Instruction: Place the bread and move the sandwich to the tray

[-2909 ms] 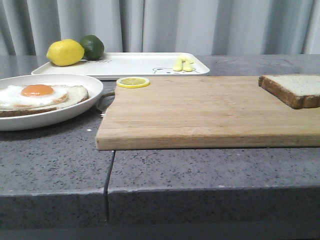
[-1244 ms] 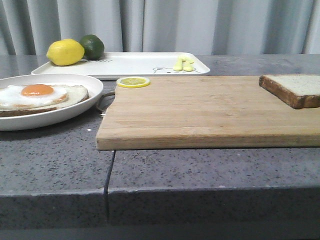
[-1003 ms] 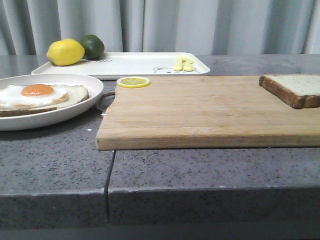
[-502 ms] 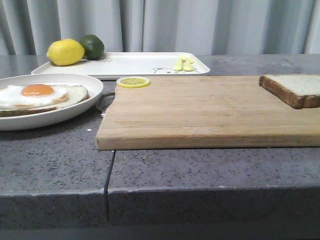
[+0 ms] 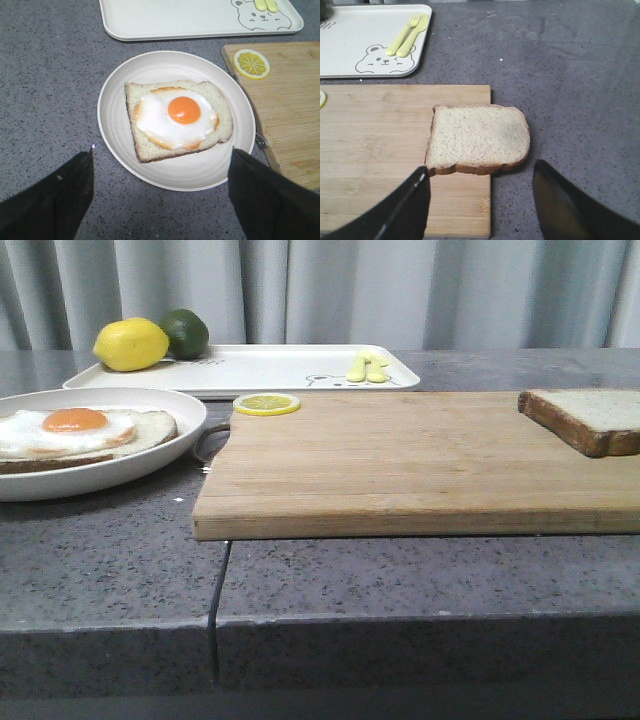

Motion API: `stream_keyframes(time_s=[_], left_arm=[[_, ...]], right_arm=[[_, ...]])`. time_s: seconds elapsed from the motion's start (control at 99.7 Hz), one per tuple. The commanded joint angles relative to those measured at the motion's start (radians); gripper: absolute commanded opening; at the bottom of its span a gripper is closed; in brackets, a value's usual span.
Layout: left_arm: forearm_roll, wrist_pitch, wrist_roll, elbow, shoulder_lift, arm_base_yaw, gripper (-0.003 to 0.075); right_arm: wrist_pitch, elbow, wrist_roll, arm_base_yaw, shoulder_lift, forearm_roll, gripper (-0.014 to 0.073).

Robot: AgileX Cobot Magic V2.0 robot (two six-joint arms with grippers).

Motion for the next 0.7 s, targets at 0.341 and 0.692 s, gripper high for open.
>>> stream_keyframes(time_s=[0.341, 0.692], left_arm=[[-0.024, -0.062, -0.001, -0.034, 0.002, -0.001, 0.0447], [-0.024, -0.062, -0.001, -0.034, 0.002, -0.001, 0.0379]], right_arm=[[-0.087, -0.035, -0.001, -0.004, 0.01, -0.001, 0.0467], [-0.086, -0.035, -0.001, -0.004, 0.01, -0.001, 0.0467]])
